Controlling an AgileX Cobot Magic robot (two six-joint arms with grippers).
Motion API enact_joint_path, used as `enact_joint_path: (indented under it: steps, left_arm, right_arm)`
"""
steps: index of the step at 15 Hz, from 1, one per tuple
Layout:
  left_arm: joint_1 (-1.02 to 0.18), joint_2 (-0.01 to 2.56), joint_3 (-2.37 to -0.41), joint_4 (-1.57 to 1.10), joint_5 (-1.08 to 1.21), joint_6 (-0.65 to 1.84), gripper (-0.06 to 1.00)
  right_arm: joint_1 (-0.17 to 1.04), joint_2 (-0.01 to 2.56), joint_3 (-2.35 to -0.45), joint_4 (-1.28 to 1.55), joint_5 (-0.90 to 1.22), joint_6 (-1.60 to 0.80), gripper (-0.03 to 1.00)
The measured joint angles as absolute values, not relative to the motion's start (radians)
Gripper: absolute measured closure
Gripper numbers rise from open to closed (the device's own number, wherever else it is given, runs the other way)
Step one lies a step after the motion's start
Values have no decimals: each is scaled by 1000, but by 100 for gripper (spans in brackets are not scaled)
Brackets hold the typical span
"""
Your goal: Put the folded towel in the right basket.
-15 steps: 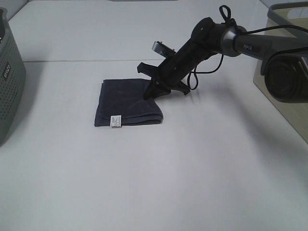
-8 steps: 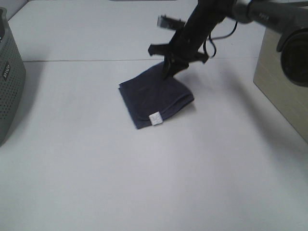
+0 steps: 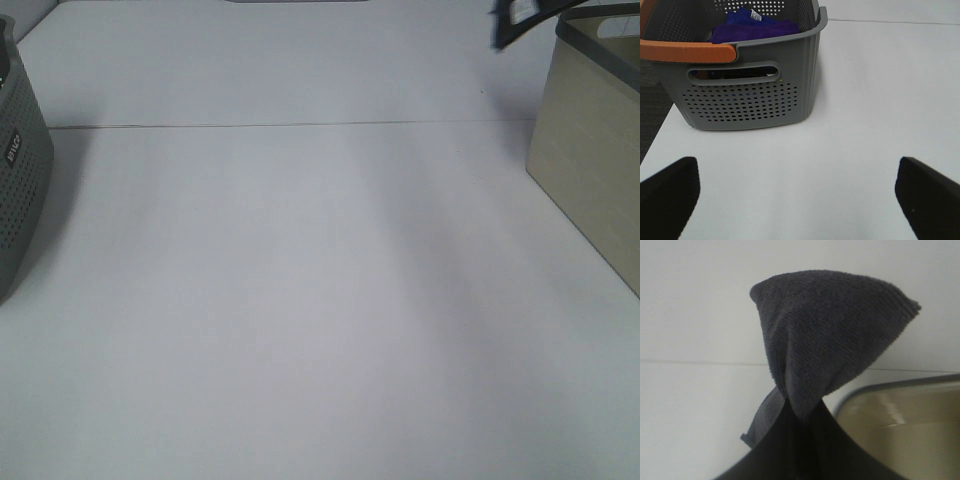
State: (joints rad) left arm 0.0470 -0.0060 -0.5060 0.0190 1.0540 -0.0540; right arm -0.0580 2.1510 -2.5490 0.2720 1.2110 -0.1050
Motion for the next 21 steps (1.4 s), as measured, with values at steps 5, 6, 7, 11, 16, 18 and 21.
enact_joint_path:
  steps: [5, 6, 7, 11, 16, 18, 21]
  left_arm:
    - [47, -6, -506, 19, 1054, -54, -5]
    - [47, -6, -506, 19, 1054, -54, -5]
    - [47, -6, -506, 19, 1054, -54, -5]
    - [47, -6, -506, 19, 1054, -52, -5]
    - [47, -6, -506, 19, 1054, -52, -5]
    - [47, -6, -506, 19, 1054, -52, -5]
    - [47, -6, -506, 19, 1054, -52, -5]
  right_arm:
    - [-287, 2069, -2528, 125, 1213, -81, 92]
    - [-303, 2069, -2489, 113, 1213, -88, 92]
    - [-313, 2069, -2446, 89, 1214, -89, 92]
    - [-317, 2082, -2315, -42, 1223, -16, 47]
    - [-294, 2093, -2297, 19, 1223, -12, -1]
    - [-231, 2064, -2294, 14, 1223, -11, -1]
    - [-105, 1887, -2168, -7, 1209, 0, -1]
